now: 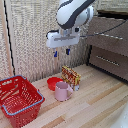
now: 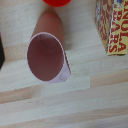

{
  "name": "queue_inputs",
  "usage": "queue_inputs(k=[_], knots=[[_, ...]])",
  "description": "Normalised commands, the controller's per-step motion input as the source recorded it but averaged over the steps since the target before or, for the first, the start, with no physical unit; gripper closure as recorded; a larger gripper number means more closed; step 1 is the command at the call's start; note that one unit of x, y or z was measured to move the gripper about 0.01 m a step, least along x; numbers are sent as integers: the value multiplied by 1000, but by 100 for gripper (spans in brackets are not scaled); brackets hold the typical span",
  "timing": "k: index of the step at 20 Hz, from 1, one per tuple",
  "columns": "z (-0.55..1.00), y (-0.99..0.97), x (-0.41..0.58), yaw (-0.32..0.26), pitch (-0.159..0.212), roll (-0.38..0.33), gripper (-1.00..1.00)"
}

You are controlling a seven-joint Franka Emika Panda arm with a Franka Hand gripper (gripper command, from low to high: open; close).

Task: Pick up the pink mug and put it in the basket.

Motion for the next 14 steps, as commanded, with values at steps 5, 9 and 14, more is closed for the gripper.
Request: queue_inputs(k=[5, 9, 14], knots=[[-310, 0, -339, 3, 10, 0, -100], [-349, 0, -394, 9, 6, 0, -100], [-329, 0, -352, 8, 9, 0, -100]])
